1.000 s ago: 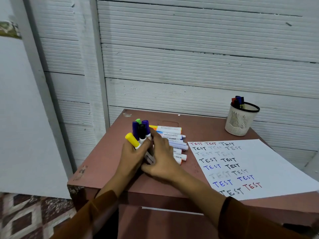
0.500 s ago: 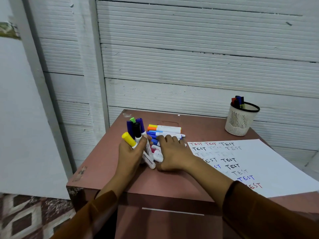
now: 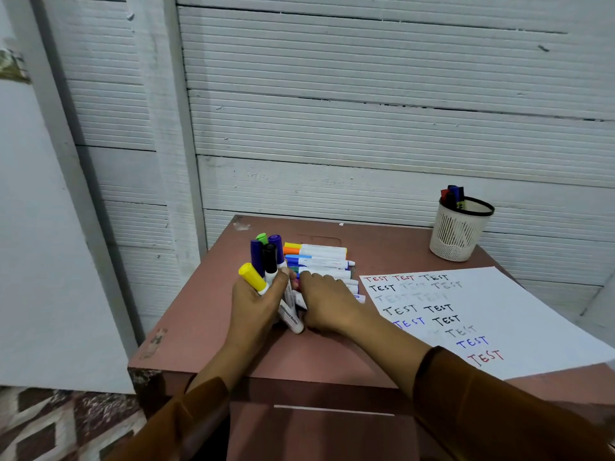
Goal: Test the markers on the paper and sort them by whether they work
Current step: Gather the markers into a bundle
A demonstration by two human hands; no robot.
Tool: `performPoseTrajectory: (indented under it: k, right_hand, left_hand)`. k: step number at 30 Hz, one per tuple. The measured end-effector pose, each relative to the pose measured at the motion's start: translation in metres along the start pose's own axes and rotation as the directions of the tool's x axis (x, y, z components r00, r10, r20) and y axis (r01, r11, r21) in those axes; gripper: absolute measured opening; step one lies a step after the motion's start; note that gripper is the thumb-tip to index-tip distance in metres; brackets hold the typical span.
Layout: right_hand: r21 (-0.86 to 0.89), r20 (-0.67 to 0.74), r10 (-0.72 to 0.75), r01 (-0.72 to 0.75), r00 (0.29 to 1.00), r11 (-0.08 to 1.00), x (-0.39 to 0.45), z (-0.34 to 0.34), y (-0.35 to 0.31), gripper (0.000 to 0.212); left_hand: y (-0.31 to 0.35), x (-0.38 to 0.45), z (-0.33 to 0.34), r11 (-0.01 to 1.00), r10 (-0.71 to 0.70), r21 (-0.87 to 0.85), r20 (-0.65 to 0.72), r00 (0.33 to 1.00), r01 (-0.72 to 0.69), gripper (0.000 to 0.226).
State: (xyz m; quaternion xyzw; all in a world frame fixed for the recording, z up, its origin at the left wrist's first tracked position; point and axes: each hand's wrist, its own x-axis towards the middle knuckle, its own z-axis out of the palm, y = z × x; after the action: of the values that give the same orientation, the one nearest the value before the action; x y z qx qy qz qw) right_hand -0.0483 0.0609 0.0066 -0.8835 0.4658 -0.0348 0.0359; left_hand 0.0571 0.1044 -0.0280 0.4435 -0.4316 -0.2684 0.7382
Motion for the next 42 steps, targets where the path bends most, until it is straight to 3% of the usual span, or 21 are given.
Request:
performPoseTrajectory:
  k: [5, 7, 10, 15, 18, 23, 25, 28, 32, 38, 42]
  right_hand:
    - [0.122, -0.085, 0.038, -0.028, 0.996, 0.992, -0.002, 0.006, 0.002, 0.035]
    - [0.168, -0.124, 0.064, -0.043, 0.99, 0.985, -0.002, 0.008, 0.003, 0.035]
    - [0.238, -0.205, 0.108, -0.058, 0.973, 0.97, -0.004, 0.011, 0.005, 0.034]
    - [0.388, -0.309, 0.215, -0.083, 0.927, 0.918, -0.008, 0.009, 0.014, 0.03]
    - [0.618, -0.332, 0.319, -0.051, 0.888, 0.785, -0.009, 0.009, 0.02, 0.034]
    - [0.886, -0.299, 0.403, 0.094, 0.865, 0.455, -0.017, 0.011, 0.024, 0.035]
    - [0.905, -0.322, 0.422, 0.145, 0.847, 0.399, -0.02, 0.016, 0.023, 0.034]
    - [0.896, -0.38, 0.466, 0.193, 0.799, 0.4, -0.021, 0.021, 0.021, 0.041]
    - [0.9, -0.414, 0.474, 0.27, 0.777, 0.342, -0.025, 0.027, 0.024, 0.036]
    - [0.914, -0.388, 0.516, 0.244, 0.764, 0.325, -0.025, 0.032, 0.025, 0.026]
    - [0.915, -0.356, 0.543, 0.166, 0.76, 0.368, -0.023, 0.033, 0.025, 0.03]
  left_hand:
    - [0.0, 0.002, -0.001, 0.999, -0.017, -0.036, 0.008, 1.0, 0.018, 0.053]
    - [0.001, 0.004, 0.0, 1.0, -0.006, -0.019, -0.003, 1.0, 0.006, 0.044]
    - [0.007, 0.002, 0.007, 0.99, -0.03, -0.138, -0.02, 0.999, 0.027, 0.019]
    - [-0.001, 0.006, 0.013, 0.985, -0.027, -0.17, -0.019, 0.999, 0.023, 0.031]
    - [-0.006, 0.013, 0.024, 0.989, -0.051, -0.137, 0.002, 0.999, 0.051, 0.042]
    - [-0.005, 0.014, 0.043, 0.993, -0.053, -0.1, 0.041, 0.998, 0.057, 0.022]
    - [-0.007, 0.01, 0.046, 0.997, -0.041, -0.06, 0.07, 0.997, 0.045, 0.024]
    - [-0.006, 0.0, 0.05, 0.998, -0.021, -0.061, 0.091, 0.996, 0.027, 0.01]
    - [-0.006, -0.004, 0.051, 0.999, -0.012, -0.042, 0.125, 0.992, 0.018, 0.023]
    - [-0.003, -0.012, 0.056, 0.993, -0.051, -0.097, 0.192, 0.98, 0.071, 0.044]
    - [-0.002, -0.016, 0.063, 0.994, -0.051, -0.09, 0.15, 0.987, 0.065, 0.032]
